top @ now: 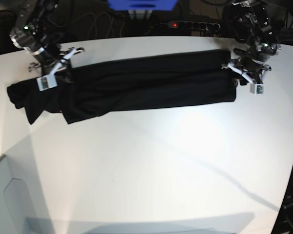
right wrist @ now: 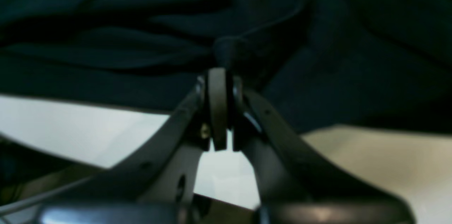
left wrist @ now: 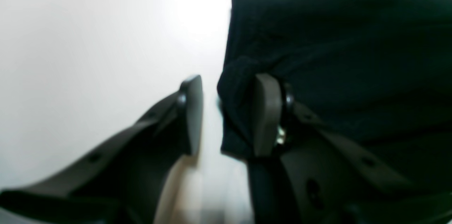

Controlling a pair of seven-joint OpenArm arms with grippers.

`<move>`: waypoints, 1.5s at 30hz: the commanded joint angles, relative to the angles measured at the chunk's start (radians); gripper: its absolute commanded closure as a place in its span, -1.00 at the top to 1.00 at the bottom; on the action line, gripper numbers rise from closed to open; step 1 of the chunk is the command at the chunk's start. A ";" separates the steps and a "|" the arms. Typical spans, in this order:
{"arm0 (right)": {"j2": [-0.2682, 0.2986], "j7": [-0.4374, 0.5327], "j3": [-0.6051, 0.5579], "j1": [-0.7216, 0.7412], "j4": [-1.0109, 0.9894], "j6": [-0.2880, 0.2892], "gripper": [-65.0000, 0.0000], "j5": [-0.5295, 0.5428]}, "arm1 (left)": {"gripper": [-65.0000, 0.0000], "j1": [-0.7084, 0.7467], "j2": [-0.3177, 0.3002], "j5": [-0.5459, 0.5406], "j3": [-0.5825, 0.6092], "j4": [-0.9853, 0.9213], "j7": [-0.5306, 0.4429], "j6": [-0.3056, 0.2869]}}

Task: Fold the T-shirt properly
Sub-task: 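Fold the strip end inward with the right gripper toward the left gripper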

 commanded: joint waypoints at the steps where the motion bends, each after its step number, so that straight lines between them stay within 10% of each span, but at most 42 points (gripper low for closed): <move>1: 0.006 0.022 -0.013 -0.005 0.017 0.007 -1.00 0.019 | -0.29 0.000 -0.010 -0.005 -0.004 0.012 -0.010 -0.002; 27: 0.037 0.020 -0.179 -0.042 -0.087 0.007 -0.99 0.011 | -0.29 0.003 -0.008 -0.005 -0.004 0.012 -0.010 -0.006; 35: 0.060 0.020 -0.175 -0.038 -0.081 0.007 -0.49 0.016 | -0.29 0.004 0.004 -0.002 -0.004 0.012 -0.009 -0.005; 45: 0.074 0.020 0.023 0.012 -0.044 0.007 -0.49 0.013 | -0.29 0.004 0.004 -0.005 -0.004 0.012 -0.004 -0.002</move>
